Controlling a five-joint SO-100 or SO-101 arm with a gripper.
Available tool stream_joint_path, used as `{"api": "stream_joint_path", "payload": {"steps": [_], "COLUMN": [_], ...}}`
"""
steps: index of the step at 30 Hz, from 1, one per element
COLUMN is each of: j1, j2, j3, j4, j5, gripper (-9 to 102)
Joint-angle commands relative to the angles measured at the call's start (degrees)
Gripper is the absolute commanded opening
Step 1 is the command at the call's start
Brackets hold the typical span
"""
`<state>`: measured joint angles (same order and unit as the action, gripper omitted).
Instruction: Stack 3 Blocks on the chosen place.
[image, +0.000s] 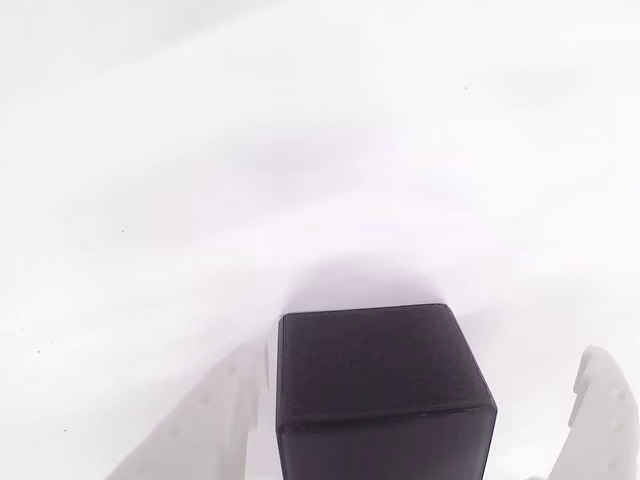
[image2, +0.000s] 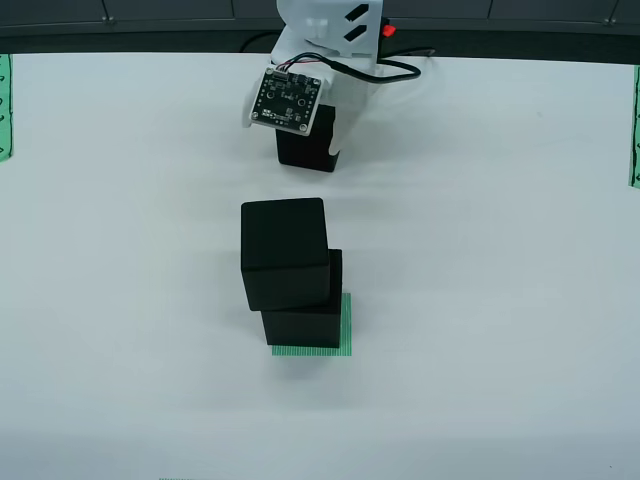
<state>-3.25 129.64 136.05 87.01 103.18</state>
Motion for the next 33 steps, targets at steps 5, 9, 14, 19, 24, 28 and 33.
{"api": "stream_joint_path", "payload": {"steps": [5, 9, 14, 19, 24, 28, 33], "j1": [0.44, -0.09, -0.18, -2.20, -2.72, -3.87, -5.89], "j2": [0.53, 0.53, 0.88, 1.14, 0.35, 0.26, -0.88], "j3": [-3.16, -3.78, -4.48, -4.13, -2.64, -2.11, -0.97], "j4": [1.76, 2.99, 3.08, 3.08, 2.02, 2.55, 2.99], "j5": [0.44, 0.44, 0.44, 0.44, 0.44, 0.44, 0.26], "gripper": [44, 44, 44, 44, 44, 43, 43]}}
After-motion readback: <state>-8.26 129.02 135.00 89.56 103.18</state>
